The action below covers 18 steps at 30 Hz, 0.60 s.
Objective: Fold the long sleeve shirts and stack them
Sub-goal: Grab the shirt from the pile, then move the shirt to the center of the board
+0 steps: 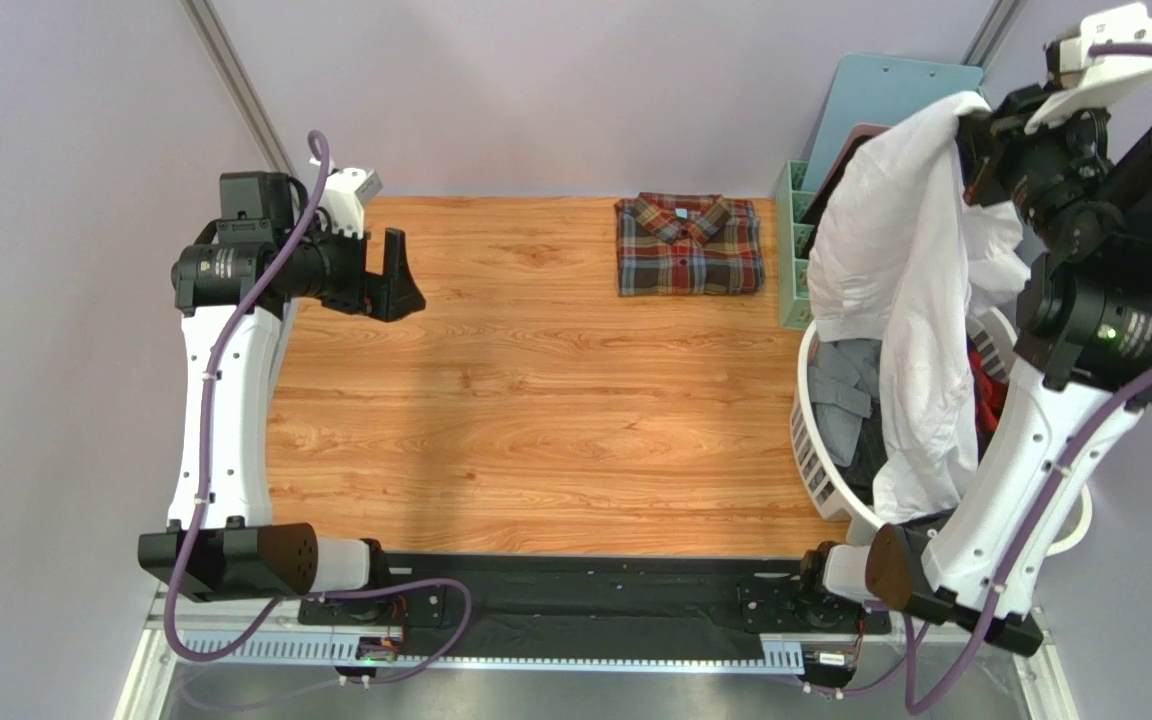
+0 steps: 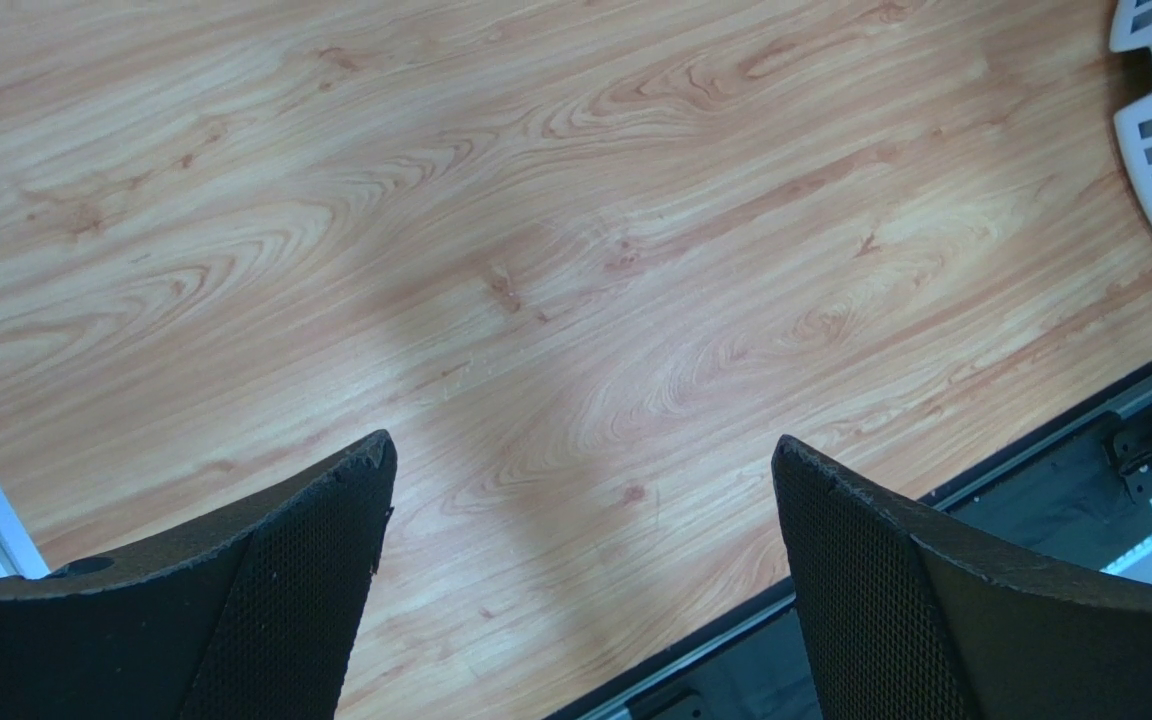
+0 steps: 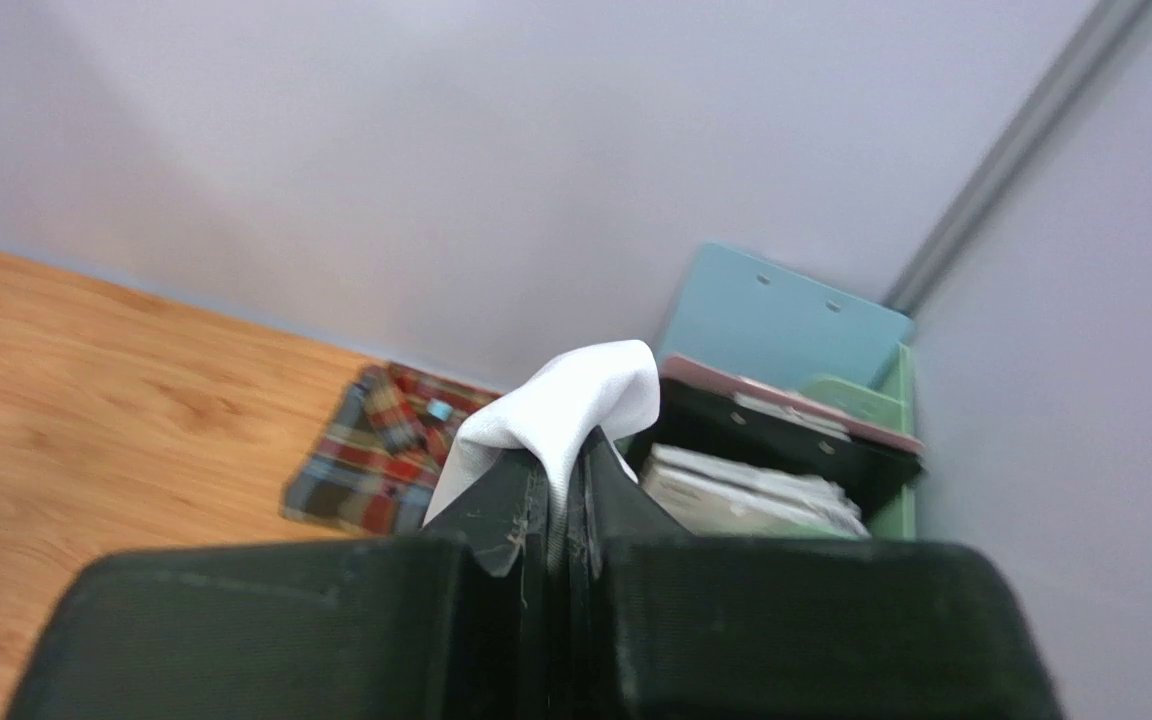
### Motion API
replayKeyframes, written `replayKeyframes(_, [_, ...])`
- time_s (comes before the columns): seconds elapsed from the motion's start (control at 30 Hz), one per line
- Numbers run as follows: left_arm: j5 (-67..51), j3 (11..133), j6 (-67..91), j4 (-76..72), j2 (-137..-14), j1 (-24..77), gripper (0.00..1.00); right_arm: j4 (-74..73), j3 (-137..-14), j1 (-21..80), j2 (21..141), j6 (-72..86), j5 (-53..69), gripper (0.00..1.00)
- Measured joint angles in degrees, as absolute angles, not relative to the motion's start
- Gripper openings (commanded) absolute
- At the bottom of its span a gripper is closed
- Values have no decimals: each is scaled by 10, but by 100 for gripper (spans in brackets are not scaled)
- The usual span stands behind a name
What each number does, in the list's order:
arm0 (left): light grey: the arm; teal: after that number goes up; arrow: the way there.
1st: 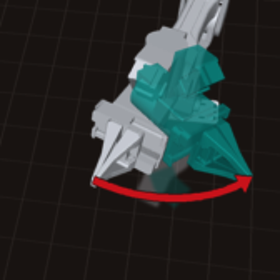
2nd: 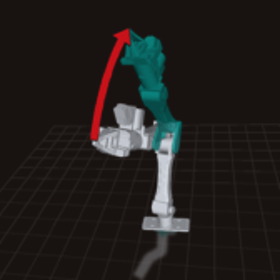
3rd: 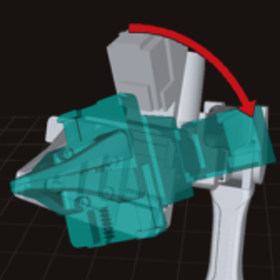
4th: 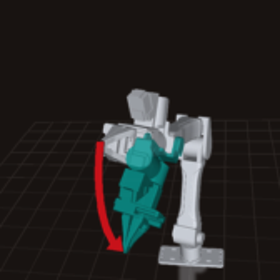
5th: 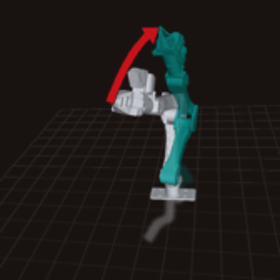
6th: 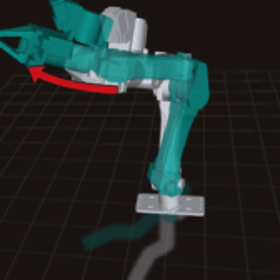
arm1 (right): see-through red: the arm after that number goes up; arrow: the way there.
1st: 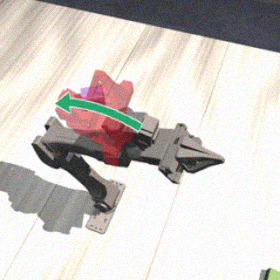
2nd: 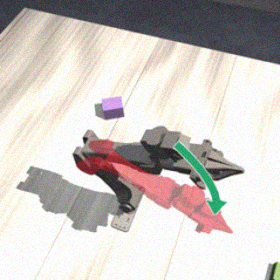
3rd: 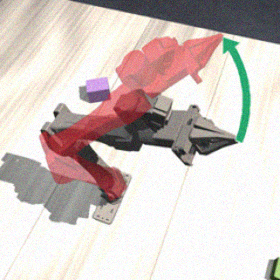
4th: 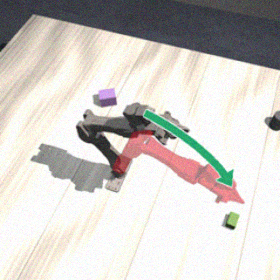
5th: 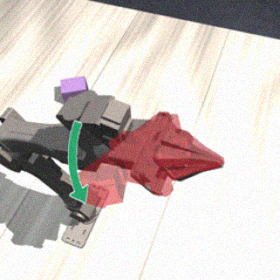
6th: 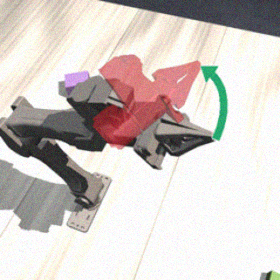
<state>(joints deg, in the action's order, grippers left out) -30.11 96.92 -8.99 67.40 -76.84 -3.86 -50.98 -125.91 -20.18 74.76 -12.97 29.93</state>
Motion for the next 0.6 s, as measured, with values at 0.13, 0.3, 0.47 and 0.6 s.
replayKeyframes(0.13, [-301,968,-80,665,-753,-39,99,-433,-1264,-159,788,-47,326,0])
replayKeyframes(0.3, [-323,953,-62,650,-714,-39,99,-355,-1275,-6,818,-20,305,0])
replayKeyframes(0.47, [-346,916,-36,622,-679,-39,99,-294,-1348,157,880,-43,247,0])
replayKeyframes(0.6, [-357,866,-11,588,-646,-39,99,-213,-1381,257,927,-78,176,0])
